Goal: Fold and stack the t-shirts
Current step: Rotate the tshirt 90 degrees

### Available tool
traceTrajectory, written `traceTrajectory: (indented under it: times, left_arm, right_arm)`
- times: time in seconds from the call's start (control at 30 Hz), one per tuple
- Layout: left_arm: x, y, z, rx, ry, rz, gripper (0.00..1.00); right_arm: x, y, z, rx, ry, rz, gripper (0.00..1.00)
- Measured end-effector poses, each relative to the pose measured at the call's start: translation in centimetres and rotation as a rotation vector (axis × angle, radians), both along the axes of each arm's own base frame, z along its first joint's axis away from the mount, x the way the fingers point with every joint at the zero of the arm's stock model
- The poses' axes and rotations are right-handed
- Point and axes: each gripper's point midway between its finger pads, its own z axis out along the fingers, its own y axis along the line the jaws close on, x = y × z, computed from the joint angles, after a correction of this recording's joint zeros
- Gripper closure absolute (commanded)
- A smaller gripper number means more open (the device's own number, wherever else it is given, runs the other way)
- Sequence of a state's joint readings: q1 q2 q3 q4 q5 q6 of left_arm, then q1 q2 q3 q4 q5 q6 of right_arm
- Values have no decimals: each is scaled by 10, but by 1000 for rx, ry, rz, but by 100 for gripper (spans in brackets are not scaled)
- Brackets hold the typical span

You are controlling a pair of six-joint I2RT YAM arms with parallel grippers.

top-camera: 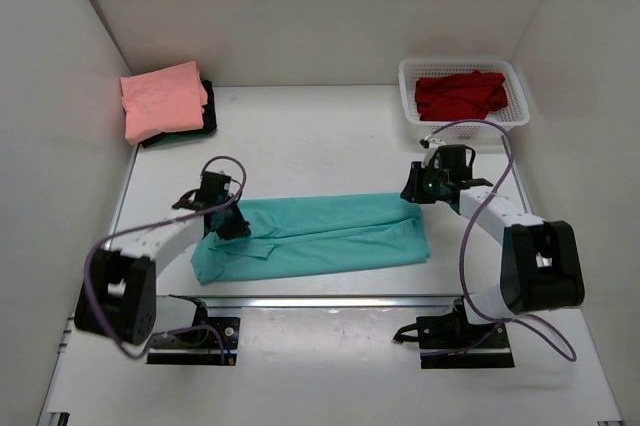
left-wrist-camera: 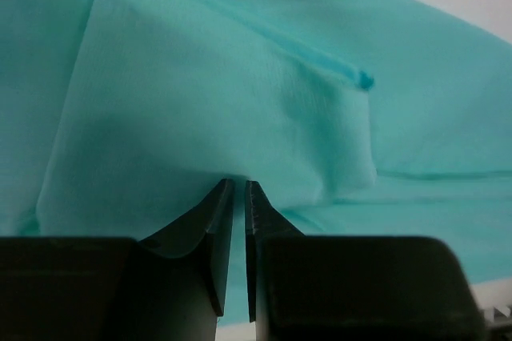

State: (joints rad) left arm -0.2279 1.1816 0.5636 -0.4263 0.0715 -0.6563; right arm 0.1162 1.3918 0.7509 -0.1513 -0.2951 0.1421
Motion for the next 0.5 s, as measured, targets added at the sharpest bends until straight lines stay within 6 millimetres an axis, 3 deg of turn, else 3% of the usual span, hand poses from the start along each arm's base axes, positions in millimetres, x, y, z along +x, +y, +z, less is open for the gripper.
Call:
traceTrajectory:
  times: [0.13,0.23,0.37,0.5]
  left_arm:
    - [23,-8,-27,52,142,-1,79]
    - [51,-19,-27,59,141,-12,80]
    - [89,-38,-25,53,133,-42,81]
    - [132,-52,-25,50,114,-71,82]
  right_arm:
    - [5,12,-20,26,73,31,91]
    - [5,18,-34,38,129,41,100]
    - [-4,19,-55,38,241,16,100]
    - [-7,19,-55,23,286,-33,99]
